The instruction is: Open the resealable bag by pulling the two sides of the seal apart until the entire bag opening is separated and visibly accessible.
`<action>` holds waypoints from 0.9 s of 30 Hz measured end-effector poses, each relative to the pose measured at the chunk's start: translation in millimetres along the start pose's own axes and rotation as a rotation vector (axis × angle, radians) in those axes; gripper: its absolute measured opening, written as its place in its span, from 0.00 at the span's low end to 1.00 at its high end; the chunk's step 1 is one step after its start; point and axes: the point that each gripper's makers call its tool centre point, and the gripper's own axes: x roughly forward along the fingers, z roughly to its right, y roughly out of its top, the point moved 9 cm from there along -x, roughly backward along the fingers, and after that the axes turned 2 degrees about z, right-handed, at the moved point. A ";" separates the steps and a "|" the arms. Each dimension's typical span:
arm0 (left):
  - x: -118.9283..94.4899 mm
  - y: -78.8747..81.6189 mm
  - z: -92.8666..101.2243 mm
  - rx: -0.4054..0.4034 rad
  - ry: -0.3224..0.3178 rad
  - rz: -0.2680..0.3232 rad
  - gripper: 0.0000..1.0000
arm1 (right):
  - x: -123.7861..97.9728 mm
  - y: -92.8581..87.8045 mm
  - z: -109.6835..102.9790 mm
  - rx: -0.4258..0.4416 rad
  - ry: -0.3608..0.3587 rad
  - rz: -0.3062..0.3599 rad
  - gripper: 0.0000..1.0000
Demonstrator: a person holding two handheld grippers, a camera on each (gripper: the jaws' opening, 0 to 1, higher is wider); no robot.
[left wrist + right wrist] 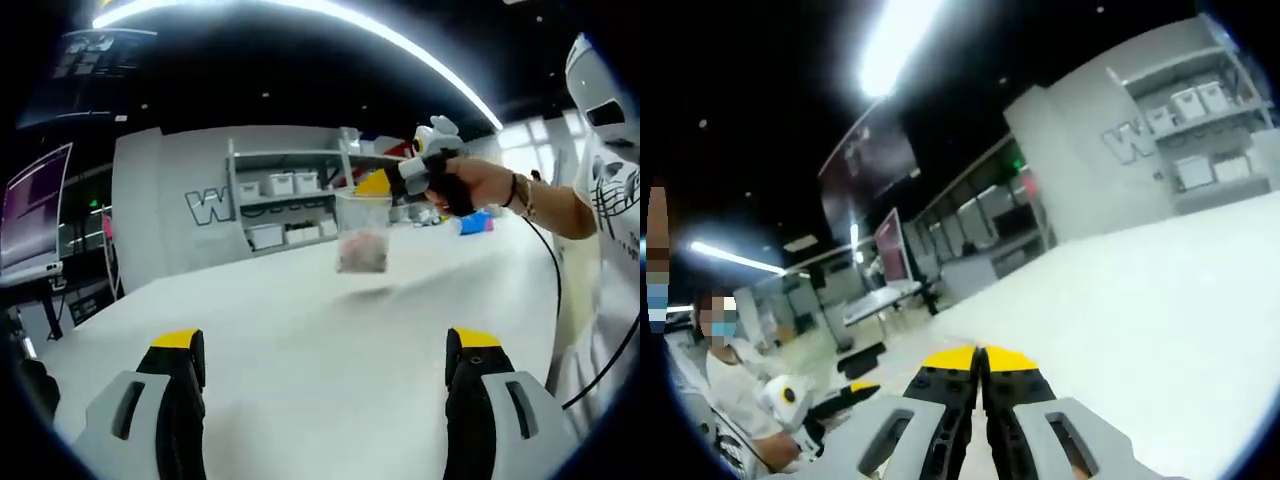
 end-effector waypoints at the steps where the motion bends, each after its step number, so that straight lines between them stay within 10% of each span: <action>1: -0.2 0.2 0.3 0.005 0.000 0.004 0.99 | 0.9 0.2 1.3 0.001 -0.002 -0.001 0.00; 27: -0.8 3.2 0.1 0.019 -0.007 0.051 0.98 | 34.2 18.8 38.0 -0.008 -0.066 -0.009 0.00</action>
